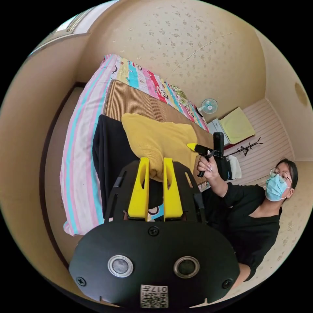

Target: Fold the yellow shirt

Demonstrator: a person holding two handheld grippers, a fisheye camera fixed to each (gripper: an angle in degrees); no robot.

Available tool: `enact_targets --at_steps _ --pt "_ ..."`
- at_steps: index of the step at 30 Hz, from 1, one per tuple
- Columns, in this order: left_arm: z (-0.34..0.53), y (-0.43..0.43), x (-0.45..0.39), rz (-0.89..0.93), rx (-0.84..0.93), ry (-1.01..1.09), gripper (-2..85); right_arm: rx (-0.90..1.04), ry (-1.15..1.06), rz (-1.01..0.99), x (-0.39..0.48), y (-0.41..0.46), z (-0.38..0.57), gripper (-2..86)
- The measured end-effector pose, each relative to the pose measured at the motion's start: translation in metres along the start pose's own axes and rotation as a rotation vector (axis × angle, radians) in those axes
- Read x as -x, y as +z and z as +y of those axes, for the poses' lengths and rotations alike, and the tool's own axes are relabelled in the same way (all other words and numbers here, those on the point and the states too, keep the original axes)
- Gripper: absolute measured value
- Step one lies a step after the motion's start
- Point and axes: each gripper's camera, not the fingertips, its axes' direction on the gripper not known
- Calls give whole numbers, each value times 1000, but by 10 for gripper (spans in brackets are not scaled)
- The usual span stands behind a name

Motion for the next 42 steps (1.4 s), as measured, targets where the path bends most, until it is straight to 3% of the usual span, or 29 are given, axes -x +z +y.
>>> enact_targets --at_steps 6,12,14,17,21,24,28,42 --pt "19 -57 16 3 -57 -29 74 6 -11 -86 6 19 11 114" --pt "85 -36 112 -90 46 -303 119 224 73 -157 -52 83 65 136" --pt "107 -72 132 -52 -176 -339 177 163 64 -186 -61 67 86 157" --pt "119 -109 152 20 -407 -336 181 120 37 -159 -62 40 99 186" --pt "79 -93 168 -57 -284 -321 196 57 86 -163 -70 20 100 222" --pt "35 -52 181 -10 -155 -279 214 141 127 -215 -77 40 86 248" --pt "-9 44 214 81 163 -370 256 232 94 -265 -70 74 75 249" --pt "-5 79 204 -170 128 -246 227 173 40 -285 -30 40 62 139"
